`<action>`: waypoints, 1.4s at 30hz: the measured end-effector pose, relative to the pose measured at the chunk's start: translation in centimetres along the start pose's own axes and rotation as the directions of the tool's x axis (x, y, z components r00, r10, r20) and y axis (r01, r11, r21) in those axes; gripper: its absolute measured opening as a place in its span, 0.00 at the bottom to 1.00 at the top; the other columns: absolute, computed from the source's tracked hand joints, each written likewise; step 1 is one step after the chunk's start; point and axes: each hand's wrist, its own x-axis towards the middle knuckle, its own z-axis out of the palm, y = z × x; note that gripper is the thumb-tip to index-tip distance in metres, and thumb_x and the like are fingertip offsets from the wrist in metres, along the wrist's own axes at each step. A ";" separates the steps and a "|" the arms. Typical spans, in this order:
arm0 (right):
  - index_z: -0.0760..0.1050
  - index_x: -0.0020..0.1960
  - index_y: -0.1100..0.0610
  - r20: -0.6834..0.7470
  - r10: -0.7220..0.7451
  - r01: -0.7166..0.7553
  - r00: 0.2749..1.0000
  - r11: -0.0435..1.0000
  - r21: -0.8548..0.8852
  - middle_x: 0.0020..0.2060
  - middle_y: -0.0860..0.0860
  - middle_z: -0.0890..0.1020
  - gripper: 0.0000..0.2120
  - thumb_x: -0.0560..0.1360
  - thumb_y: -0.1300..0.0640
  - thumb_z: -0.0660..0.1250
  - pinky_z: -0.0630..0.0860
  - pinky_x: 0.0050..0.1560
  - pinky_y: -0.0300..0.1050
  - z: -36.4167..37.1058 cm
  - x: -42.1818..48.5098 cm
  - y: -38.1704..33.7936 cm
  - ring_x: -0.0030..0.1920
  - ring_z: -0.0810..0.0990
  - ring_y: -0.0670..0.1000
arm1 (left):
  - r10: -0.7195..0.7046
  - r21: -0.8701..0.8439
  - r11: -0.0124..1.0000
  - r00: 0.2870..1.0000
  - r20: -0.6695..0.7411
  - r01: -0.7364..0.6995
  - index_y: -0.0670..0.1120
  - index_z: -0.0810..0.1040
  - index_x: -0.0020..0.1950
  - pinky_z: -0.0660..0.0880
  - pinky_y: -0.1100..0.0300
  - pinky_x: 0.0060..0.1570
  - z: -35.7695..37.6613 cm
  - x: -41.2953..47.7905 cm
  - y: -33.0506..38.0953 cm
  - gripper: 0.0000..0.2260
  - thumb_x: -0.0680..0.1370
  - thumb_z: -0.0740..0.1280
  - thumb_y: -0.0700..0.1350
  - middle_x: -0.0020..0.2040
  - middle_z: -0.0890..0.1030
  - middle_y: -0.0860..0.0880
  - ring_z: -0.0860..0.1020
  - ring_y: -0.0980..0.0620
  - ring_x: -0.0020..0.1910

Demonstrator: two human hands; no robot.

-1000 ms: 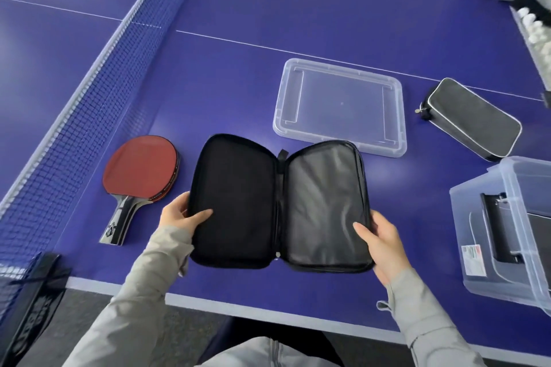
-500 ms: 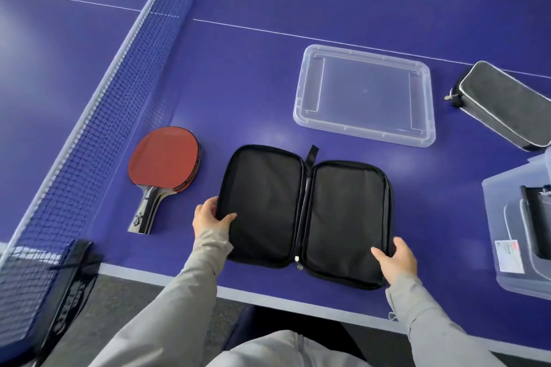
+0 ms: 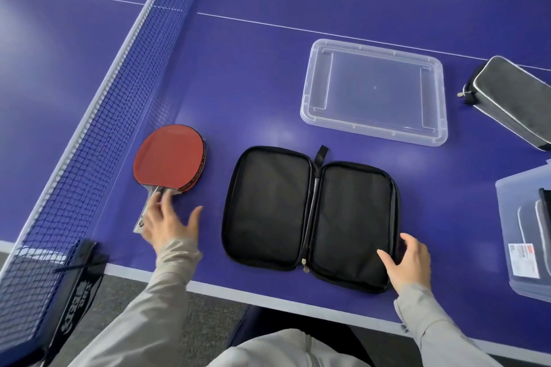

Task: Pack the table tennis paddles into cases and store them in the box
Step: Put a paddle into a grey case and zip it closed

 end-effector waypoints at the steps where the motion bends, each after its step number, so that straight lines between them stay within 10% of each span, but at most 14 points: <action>1: 0.66 0.68 0.60 0.004 -0.006 0.006 1.000 1.000 -0.011 0.65 0.60 0.70 0.30 0.70 0.55 0.73 0.67 0.62 0.60 0.0 -0.1 0.0 0.66 0.67 0.61 | -0.049 0.028 0.998 0.998 -0.027 0.049 0.45 0.66 0.70 0.61 0.40 0.61 -0.6 0.9 -1.2 0.35 0.67 0.76 0.52 0.70 0.65 0.42 0.64 0.38 0.67; 6: 0.63 0.71 0.59 0.053 -0.020 0.023 0.998 0.998 -0.061 0.69 0.58 0.68 0.33 0.71 0.54 0.73 0.66 0.62 0.60 0.0 -0.3 0.2 0.69 0.64 0.60 | -0.296 0.152 0.949 0.945 0.138 0.275 0.42 0.61 0.72 0.59 0.40 0.65 -1.7 4.9 -4.4 0.42 0.65 0.77 0.54 0.68 0.67 0.37 0.64 0.37 0.68; 20: 0.61 0.72 0.61 0.083 -0.058 0.070 0.995 0.986 -0.150 0.71 0.57 0.65 0.34 0.72 0.53 0.71 0.67 0.65 0.54 -0.1 -0.3 0.3 0.71 0.61 0.57 | -0.236 0.067 0.971 0.892 0.387 0.228 0.40 0.75 0.44 0.71 0.50 0.40 -1.9 6.8 -5.4 0.11 0.70 0.73 0.45 0.36 0.78 0.39 0.76 0.38 0.38; 42: 0.54 0.75 0.55 0.080 -0.195 0.207 0.978 0.957 -0.201 0.74 0.52 0.61 0.36 0.75 0.44 0.65 0.66 0.65 0.49 0.2 -0.4 2.5 0.73 0.59 0.53 | -0.059 -0.245 0.953 0.900 0.432 0.180 0.39 0.75 0.46 0.69 0.54 0.47 4.3 -20.0 15.5 0.11 0.69 0.73 0.41 0.44 0.76 0.44 0.75 0.41 0.48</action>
